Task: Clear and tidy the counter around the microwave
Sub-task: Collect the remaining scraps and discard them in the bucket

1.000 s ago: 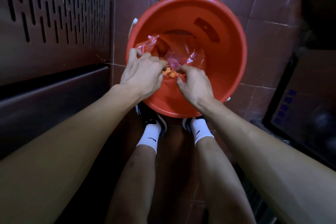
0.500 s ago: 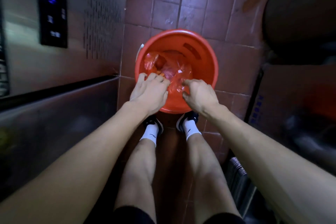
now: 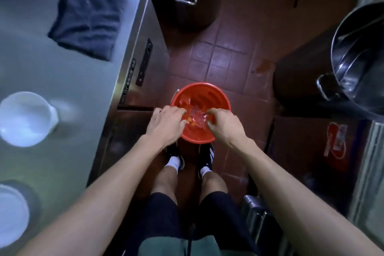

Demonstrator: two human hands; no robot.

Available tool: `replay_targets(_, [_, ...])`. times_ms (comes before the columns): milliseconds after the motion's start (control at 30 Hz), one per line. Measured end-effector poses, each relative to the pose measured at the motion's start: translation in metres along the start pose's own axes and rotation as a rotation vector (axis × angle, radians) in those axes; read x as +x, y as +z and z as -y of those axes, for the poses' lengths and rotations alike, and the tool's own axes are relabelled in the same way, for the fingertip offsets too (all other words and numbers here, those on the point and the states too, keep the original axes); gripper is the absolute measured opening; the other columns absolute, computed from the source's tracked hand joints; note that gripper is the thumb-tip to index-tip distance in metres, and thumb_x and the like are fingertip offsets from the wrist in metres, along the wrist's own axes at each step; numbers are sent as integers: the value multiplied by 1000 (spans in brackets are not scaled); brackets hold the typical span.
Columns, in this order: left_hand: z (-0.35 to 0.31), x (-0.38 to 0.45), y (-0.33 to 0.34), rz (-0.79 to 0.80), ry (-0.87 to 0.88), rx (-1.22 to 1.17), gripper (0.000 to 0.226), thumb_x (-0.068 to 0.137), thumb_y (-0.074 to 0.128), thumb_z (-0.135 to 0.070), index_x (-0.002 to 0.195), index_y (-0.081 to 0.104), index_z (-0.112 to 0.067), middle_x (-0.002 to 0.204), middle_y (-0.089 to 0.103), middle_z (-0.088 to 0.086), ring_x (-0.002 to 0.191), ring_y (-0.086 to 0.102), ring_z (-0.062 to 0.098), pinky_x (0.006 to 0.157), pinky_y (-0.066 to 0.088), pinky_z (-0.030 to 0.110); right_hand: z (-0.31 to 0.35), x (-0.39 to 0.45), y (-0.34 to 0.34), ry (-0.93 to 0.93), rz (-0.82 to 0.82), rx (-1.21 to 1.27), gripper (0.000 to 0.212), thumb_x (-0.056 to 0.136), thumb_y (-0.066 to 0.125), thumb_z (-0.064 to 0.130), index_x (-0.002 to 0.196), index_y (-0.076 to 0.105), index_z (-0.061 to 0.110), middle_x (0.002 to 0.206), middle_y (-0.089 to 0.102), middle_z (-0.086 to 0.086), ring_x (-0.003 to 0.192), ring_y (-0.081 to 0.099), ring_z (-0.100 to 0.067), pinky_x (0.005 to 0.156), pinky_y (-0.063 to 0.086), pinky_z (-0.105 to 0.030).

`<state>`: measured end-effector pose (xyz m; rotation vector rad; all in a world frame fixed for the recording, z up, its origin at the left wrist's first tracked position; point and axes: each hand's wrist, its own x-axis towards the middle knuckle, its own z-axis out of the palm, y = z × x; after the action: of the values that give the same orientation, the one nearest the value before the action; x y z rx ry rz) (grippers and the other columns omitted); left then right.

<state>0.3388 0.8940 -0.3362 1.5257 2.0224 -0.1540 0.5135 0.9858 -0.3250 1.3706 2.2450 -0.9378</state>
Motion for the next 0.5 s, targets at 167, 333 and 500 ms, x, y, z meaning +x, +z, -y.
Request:
replay_targets(167, [-28,-45,-49,-71,-106,10,43,98,46,-44,137,51,-26,135,58,-2,125,49,24,104,36,45,18,-33,-57,-160,-67,-4,33,94,55,29,124,64,24,124,67,-2,112,62,-30,87,51,-40])
replay_targets(333, [-45,-90,-96,-169,-216,13,43,99,43,-44,136,51,-23,136,57,0,126,49,24,105,38,45,45,-64,-99,-290,-117,-64,29,92,58,29,119,67,23,120,69,-1,110,64,-27,85,50,-37])
replay_targets(500, [-46,-139,-124,-235,-305,-40,46,100,42,-44,142,47,-23,141,55,0,128,48,23,107,38,44,76,-85,-119,-403,-134,-108,36,92,57,28,126,64,21,127,67,0,116,62,-26,94,52,-45])
